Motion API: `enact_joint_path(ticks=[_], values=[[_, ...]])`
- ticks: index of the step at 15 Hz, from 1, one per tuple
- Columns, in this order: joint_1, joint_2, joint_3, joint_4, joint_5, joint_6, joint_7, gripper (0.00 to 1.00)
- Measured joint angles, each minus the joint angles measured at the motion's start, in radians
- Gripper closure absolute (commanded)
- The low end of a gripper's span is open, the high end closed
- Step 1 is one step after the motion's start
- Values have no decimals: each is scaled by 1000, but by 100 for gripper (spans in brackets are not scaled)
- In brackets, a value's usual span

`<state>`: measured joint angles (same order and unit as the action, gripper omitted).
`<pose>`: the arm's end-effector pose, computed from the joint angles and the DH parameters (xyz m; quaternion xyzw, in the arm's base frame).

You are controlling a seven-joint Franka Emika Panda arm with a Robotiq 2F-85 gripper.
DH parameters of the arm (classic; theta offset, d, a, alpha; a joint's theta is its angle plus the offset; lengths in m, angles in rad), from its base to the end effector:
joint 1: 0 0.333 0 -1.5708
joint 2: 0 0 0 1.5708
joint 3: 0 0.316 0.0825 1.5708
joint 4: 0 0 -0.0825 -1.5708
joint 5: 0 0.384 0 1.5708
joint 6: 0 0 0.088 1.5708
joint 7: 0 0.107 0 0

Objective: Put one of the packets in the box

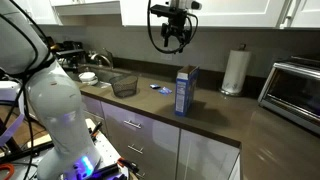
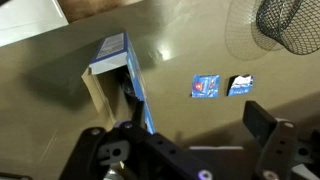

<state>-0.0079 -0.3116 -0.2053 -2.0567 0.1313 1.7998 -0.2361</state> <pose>0.4590 -0.0986 0.5698 -0.9952 -0.0021 -0.0440 0.0879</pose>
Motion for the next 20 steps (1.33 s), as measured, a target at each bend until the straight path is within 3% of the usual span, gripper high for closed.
enact_joint_path(ticks=[20], values=[[-3,22,17,0,0,0,0,0]])
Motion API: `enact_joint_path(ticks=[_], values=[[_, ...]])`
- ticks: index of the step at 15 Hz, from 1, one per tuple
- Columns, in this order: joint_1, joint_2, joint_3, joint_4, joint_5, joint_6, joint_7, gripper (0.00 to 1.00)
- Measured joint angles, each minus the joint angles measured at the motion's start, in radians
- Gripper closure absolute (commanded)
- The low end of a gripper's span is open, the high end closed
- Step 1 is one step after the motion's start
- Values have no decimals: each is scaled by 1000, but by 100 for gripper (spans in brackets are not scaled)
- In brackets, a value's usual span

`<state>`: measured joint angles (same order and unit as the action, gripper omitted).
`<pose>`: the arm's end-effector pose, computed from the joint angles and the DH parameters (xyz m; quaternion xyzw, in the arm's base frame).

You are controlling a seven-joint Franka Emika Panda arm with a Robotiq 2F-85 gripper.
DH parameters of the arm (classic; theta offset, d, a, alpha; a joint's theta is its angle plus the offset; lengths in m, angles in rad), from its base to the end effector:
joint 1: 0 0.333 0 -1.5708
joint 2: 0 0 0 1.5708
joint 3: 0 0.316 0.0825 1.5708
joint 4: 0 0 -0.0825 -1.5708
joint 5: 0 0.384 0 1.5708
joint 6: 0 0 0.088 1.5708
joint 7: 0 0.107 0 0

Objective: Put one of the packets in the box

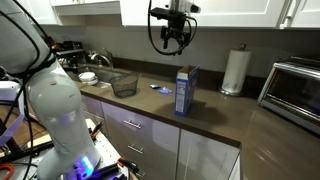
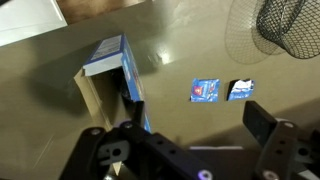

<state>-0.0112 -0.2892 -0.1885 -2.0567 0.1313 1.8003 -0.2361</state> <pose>0.4655 -0.0916 0.5599 -0.9958 -0.0075 -0.0325 0.0858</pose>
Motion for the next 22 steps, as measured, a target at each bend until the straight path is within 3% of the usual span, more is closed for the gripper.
enact_joint_path(ticks=[6,13,18,22], values=[[0,10,11,-2,0,0,0,0],[5,34,94,-72,0,16,5,0],[22,56,143,-163,0,172,11,0],[42,152,161,-174,0,336,11,0]])
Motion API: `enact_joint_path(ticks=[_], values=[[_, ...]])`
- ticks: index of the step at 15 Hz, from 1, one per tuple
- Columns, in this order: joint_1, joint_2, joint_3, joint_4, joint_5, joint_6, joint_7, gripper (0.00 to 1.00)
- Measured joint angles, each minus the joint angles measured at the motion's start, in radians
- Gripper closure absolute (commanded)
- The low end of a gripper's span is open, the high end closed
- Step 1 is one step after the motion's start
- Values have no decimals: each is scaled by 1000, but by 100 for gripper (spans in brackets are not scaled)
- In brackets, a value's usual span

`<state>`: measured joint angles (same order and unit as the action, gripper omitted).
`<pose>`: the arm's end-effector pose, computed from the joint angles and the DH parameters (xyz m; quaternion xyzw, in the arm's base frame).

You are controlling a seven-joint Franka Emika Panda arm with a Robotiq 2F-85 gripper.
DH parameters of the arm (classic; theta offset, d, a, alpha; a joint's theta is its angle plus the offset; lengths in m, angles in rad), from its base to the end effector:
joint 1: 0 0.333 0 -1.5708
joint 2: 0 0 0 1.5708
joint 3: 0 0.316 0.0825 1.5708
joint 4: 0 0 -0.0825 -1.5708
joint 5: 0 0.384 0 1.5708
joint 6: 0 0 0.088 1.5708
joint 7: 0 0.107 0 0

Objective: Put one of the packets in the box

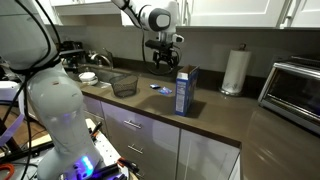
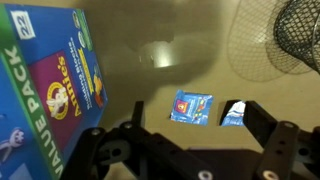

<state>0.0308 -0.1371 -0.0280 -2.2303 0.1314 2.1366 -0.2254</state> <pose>0.5052 0.0068 0.4344 -0.9949 -0.0799 -0.0279 0.0553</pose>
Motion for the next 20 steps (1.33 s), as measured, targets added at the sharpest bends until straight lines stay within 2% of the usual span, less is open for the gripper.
enact_joint_path(ticks=[4,14,16,20], values=[[1,113,14,18,-3,148,13,0],[1,145,23,23,-8,162,15,0],[1,155,35,23,-39,177,37,0],[16,182,56,24,-176,212,152,0]])
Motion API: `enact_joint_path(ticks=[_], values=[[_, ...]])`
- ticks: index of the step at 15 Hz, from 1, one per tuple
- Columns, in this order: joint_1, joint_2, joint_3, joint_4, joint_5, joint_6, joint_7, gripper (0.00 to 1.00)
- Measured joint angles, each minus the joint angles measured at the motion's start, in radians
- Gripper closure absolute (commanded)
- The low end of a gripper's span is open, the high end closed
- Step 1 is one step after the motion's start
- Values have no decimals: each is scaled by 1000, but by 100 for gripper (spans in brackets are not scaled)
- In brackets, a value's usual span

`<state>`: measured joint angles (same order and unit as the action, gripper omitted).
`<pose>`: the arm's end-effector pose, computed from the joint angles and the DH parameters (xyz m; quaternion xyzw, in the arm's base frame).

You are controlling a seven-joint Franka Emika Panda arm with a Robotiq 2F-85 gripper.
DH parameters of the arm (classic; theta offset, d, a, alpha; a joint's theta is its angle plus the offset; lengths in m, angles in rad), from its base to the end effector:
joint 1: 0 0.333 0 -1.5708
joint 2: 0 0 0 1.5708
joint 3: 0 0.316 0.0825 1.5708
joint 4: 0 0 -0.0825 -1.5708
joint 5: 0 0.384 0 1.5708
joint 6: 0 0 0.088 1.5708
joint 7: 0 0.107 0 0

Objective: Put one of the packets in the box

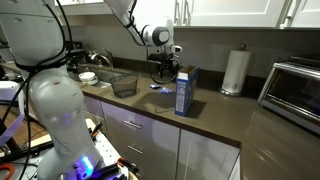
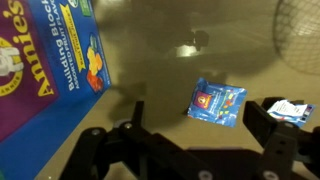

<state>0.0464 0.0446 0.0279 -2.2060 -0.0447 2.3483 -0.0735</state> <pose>0.5436 0.0398 0.3699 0.9947 0.0885 0.0488 0.0160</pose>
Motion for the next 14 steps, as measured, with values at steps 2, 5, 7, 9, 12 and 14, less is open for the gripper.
enact_joint_path(ticks=[2,5,7,9,12,14], values=[[10,20,8,4,-26,16,30,0],[15,70,20,26,-20,65,33,0],[17,115,30,48,-2,109,33,0],[19,166,40,72,8,156,33,0],[21,251,51,114,24,196,30,0],[21,303,61,141,45,203,24,13]])
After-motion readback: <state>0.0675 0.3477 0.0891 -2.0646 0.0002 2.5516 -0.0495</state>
